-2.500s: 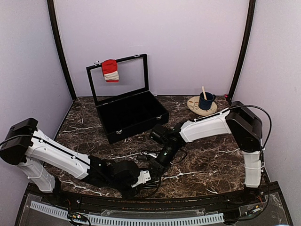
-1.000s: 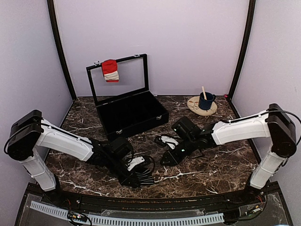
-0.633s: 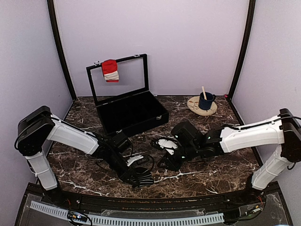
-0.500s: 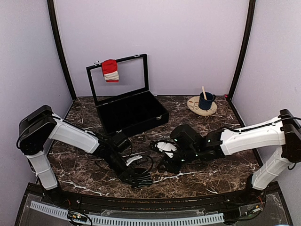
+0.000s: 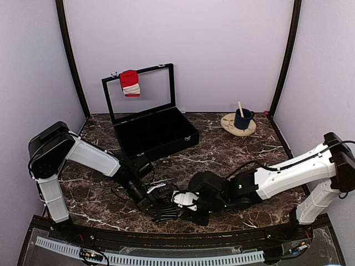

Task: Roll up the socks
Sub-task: Roll the sock at the corner of the board.

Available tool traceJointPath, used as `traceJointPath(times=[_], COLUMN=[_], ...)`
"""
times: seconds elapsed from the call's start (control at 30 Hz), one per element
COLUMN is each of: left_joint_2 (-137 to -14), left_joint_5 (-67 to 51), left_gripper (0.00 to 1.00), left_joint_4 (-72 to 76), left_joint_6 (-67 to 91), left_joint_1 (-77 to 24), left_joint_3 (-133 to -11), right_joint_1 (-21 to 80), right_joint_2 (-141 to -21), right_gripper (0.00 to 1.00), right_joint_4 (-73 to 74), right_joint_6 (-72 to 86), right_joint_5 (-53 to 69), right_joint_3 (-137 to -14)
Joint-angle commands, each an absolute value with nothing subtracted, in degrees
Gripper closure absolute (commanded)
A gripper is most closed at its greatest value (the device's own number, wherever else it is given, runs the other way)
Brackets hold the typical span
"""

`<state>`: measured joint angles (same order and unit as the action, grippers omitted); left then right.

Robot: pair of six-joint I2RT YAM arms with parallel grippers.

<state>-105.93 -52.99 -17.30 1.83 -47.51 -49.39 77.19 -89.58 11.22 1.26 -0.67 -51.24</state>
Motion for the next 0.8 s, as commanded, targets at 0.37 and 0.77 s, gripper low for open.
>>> traceJointPath(times=[0.37,0.77], left_joint_2=[-109.94,-110.87], left_joint_5=[-53.99,-54.86], left_gripper=[1.0,1.0], left_joint_4=[-26.14,-26.72], left_joint_6=[-3.76,-4.2], left_joint_1=[-45.46,-45.18], left_joint_3=[-51.69,-51.99], right_joint_1=[82.79,82.79], right_joint_2=[-100.86,-103.88], right_gripper=[0.66,0.68], right_joint_4=[12.05,11.37], right_joint_6=[-9.33,-13.34], right_joint_5=[-9.54,-9.17], right_joint_3=[-60.19,-62.62])
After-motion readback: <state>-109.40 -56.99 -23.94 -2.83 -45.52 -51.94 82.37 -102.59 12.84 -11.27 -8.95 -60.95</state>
